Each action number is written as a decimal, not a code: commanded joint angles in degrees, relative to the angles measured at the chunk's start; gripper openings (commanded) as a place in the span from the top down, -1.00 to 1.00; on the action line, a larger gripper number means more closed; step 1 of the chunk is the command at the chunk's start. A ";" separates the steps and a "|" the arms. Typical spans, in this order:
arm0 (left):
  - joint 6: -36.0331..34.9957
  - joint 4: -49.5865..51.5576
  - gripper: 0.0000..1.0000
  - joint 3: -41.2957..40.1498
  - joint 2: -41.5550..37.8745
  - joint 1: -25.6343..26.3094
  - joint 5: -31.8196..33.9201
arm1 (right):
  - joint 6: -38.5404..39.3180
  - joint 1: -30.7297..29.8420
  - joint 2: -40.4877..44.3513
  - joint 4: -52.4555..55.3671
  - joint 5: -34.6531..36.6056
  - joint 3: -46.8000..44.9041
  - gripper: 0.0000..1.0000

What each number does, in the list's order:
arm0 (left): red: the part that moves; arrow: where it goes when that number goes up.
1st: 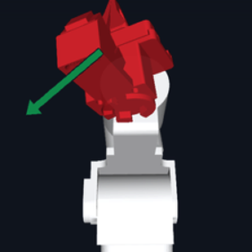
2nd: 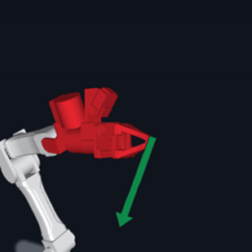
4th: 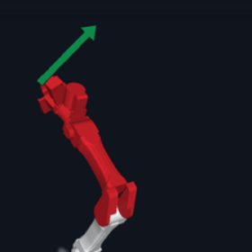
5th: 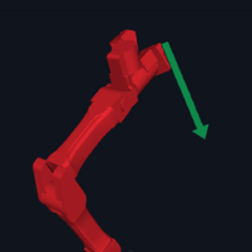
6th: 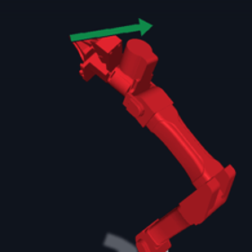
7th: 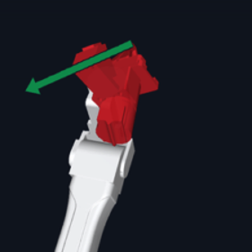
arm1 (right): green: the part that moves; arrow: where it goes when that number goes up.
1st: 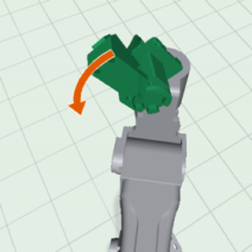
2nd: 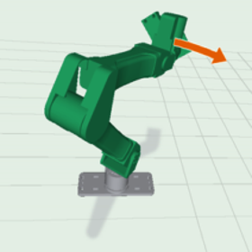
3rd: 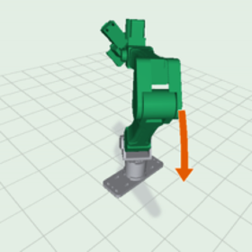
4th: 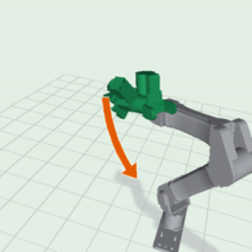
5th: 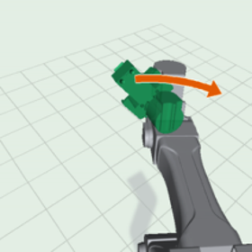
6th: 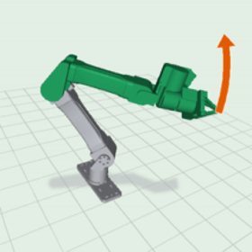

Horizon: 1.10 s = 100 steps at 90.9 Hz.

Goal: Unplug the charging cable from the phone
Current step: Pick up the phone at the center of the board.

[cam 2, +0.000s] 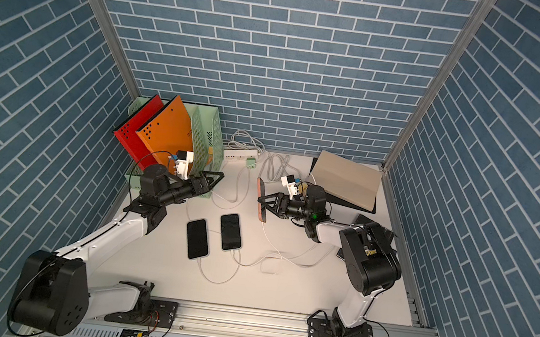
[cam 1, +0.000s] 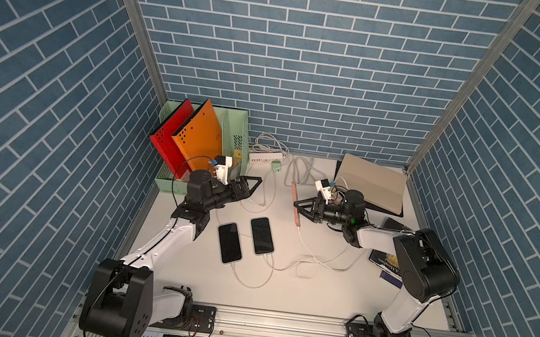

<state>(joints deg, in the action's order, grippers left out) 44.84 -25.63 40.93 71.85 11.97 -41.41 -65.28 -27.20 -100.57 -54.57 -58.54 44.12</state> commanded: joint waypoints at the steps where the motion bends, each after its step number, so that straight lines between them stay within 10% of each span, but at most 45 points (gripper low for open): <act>1: 1.17 -4.87 -0.99 2.54 3.04 5.45 -5.40 | -13.71 -1.46 2.84 -20.87 -3.59 -1.75 0.50; 100: -2.42 0.69 -0.99 11.54 12.24 13.70 -12.60 | -25.81 -4.84 -2.14 -44.25 -7.49 -1.02 0.62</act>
<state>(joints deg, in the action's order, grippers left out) 43.90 -25.36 51.66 84.29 25.39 -53.06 -89.38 -31.83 -102.45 -88.58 -65.91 41.63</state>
